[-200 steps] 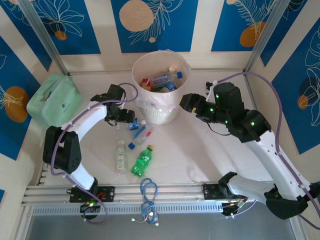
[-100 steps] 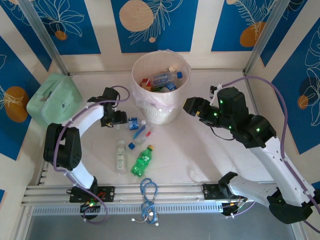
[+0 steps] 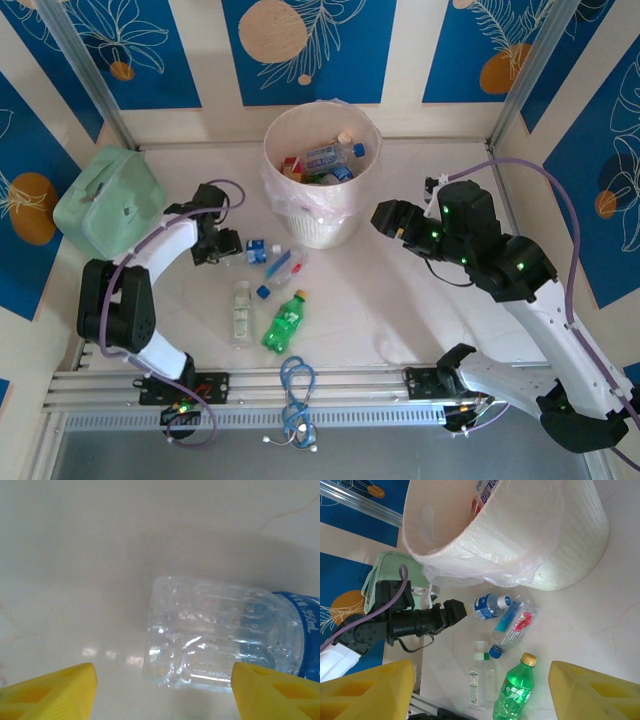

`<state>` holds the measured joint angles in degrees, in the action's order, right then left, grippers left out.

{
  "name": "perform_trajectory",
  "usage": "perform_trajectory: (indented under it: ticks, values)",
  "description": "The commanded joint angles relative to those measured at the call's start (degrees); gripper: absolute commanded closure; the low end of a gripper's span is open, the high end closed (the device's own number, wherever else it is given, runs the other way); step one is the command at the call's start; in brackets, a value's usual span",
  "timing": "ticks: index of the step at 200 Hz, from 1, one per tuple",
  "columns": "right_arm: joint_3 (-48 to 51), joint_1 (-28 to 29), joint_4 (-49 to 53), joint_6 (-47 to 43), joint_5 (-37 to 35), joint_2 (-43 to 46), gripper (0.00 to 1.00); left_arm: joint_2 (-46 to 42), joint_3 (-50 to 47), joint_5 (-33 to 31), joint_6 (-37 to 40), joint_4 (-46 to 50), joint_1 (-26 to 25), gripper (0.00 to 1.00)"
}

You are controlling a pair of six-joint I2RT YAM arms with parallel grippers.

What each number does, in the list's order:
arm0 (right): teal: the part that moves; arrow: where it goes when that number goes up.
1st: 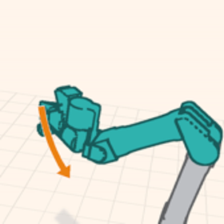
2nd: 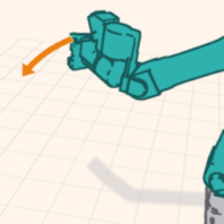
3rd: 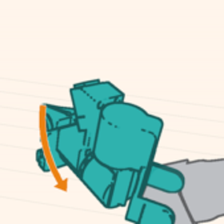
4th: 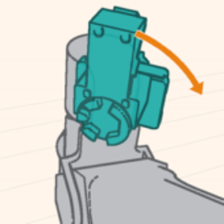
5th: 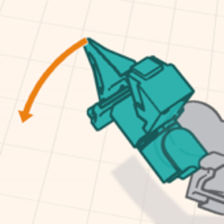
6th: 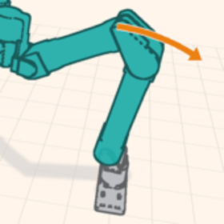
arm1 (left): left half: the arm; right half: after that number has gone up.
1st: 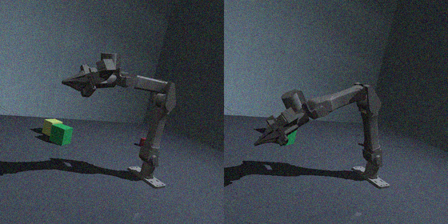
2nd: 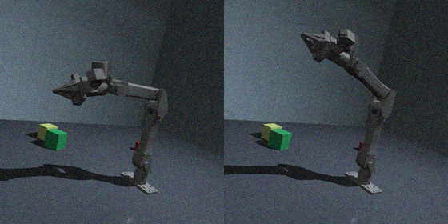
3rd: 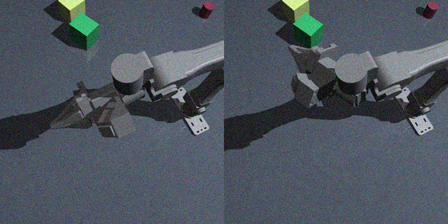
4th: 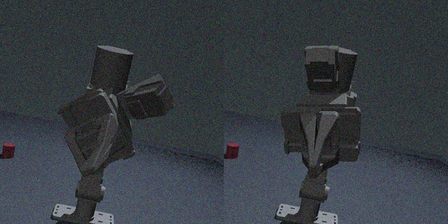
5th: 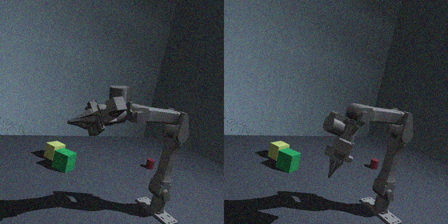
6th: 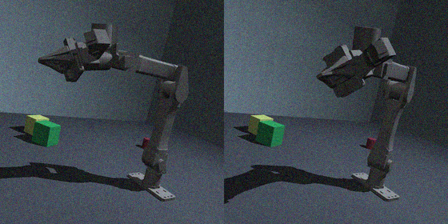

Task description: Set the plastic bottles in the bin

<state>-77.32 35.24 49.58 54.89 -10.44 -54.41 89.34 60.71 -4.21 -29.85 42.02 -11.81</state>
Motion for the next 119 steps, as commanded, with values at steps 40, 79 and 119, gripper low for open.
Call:
perform_trajectory:
  ticks: [40,79,119]
  values:
    - [1.7,0.2,1.0,0.7,-0.9,2.1,0.28,-10.9,-3.1,1.4,3.0,3.1,-0.5,0.21]
    - [3.5,0.2,1.0,1.8,-0.9,2.6,0.28,-8.1,2.4,-2.6,11.0,7.1,-3.5,0.13]
    - [4.0,0.4,1.9,2.2,-1.2,3.3,0.27,-5.1,3.4,1.9,2.0,5.5,-3.4,0.12]
